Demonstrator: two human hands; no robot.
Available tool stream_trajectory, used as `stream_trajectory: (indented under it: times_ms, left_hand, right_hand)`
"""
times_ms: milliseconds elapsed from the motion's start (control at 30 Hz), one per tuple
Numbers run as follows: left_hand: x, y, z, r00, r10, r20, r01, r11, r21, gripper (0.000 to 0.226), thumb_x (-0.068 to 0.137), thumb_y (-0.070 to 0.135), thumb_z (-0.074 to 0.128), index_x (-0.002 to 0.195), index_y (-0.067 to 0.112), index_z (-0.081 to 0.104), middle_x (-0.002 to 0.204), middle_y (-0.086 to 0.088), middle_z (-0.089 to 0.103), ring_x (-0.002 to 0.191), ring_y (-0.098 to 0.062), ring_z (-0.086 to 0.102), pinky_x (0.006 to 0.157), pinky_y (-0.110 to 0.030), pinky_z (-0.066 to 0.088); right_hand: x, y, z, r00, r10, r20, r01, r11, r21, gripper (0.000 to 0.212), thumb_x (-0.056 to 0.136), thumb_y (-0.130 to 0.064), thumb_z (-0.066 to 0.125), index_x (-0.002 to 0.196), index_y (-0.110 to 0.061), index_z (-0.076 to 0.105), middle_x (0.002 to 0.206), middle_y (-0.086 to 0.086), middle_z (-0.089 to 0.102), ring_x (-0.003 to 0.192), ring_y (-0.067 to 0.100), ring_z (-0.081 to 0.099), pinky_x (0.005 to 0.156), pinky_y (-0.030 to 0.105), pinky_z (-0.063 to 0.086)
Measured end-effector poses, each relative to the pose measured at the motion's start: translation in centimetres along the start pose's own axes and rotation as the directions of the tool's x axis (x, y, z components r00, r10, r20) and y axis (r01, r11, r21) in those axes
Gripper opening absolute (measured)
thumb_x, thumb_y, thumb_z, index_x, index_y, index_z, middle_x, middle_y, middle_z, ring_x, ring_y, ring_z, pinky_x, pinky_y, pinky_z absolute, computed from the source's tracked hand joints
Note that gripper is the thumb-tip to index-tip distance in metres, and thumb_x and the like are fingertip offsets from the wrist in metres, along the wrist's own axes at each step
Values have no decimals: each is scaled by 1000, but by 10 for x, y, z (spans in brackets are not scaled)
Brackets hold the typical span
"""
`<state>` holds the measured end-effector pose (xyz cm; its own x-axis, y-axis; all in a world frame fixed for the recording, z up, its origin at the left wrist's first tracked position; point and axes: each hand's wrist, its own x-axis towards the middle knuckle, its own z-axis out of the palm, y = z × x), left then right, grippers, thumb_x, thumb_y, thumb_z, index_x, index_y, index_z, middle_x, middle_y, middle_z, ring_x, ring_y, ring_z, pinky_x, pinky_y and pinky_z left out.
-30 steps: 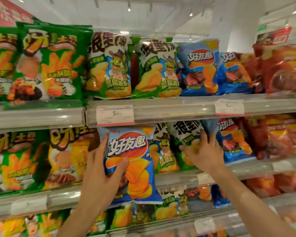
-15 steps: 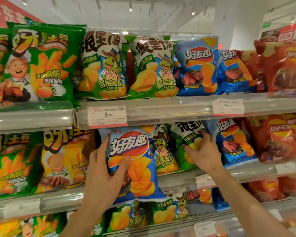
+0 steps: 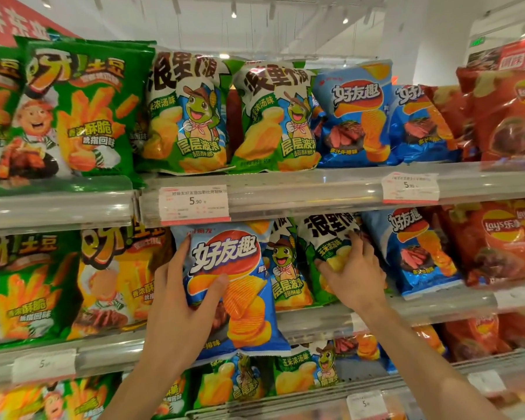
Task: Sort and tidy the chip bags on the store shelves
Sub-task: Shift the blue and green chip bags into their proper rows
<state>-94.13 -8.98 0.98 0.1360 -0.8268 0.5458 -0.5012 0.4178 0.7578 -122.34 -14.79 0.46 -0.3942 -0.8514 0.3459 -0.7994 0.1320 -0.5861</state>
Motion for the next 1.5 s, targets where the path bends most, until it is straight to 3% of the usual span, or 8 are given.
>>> stream_trajectory:
  times_ms: [267, 433, 600, 833, 967, 1100, 1267, 1500]
  left_hand:
    - [2, -2, 0, 1000, -5, -4, 6, 999, 53, 82, 81, 60, 58, 152, 53, 18, 130, 5, 39, 97, 1, 52, 70, -9, 37]
    - [3, -4, 2, 1000, 3, -5, -3, 995, 104, 82, 85, 57, 61, 152, 54, 15, 130, 6, 38, 98, -6, 51, 66, -10, 36]
    - [4, -4, 4, 1000, 10, 1, -10, 993, 117, 82, 86, 57, 62, 152, 56, 13, 130, 6, 38, 89, 2, 49, 64, -14, 38]
    - [1, -3, 2, 1000, 11, -3, -10, 997, 78, 81, 80, 63, 57, 149, 59, 16, 129, 8, 38, 101, -10, 52, 68, -25, 42]
    - [0, 3, 6, 999, 36, 17, -37, 999, 30, 80, 81, 60, 60, 150, 58, 18, 130, 8, 39, 106, -6, 50, 76, -21, 41]
    - [1, 8, 12, 999, 25, 35, -25, 1000, 19, 80, 83, 58, 61, 149, 59, 15, 131, 10, 37, 101, 16, 49, 67, -4, 35]
    - [3, 6, 13, 1000, -1, 25, 1, 1000, 3, 81, 83, 57, 62, 150, 56, 16, 133, 7, 38, 105, -1, 49, 70, -5, 34]
    - [1, 10, 16, 1000, 4, 29, -4, 1000, 0, 82, 82, 58, 60, 151, 55, 17, 133, 5, 40, 98, 1, 52, 70, -9, 35]
  right_hand:
    - [19, 3, -28, 996, 24, 84, -35, 991, 130, 102, 61, -74, 65, 145, -27, 32, 144, 9, 46, 130, 36, 47, 103, 58, 44]
    - [28, 2, -48, 987, 35, 155, -76, 960, 268, 77, 81, -39, 79, 145, -21, 40, 139, 6, 52, 127, 29, 51, 101, 38, 43]
    - [26, -1, -51, 985, 100, 142, -143, 930, 339, 79, 85, -35, 76, 150, -17, 35, 139, 8, 54, 126, 30, 52, 95, 34, 42]
    - [23, -15, -50, 979, 149, 141, -201, 842, 500, 70, 87, -37, 73, 145, -18, 40, 136, 7, 55, 120, 29, 56, 101, 40, 47]
    - [14, -28, -45, 969, 118, 219, -224, 793, 567, 60, 87, -36, 73, 138, -21, 46, 120, 2, 59, 101, 20, 60, 84, 33, 51]
    - [7, -25, -50, 975, 119, 187, -204, 808, 553, 65, 86, -39, 73, 141, -21, 44, 124, 2, 58, 107, 22, 59, 91, 36, 51]
    - [-7, -17, -59, 984, 78, 161, -148, 859, 490, 79, 84, -42, 74, 149, -23, 35, 137, 2, 55, 119, 23, 58, 100, 42, 51]
    - [-18, -19, -62, 999, -23, 44, 13, 976, 218, 93, 73, -60, 72, 150, -27, 32, 140, 2, 50, 125, 27, 51, 104, 51, 46]
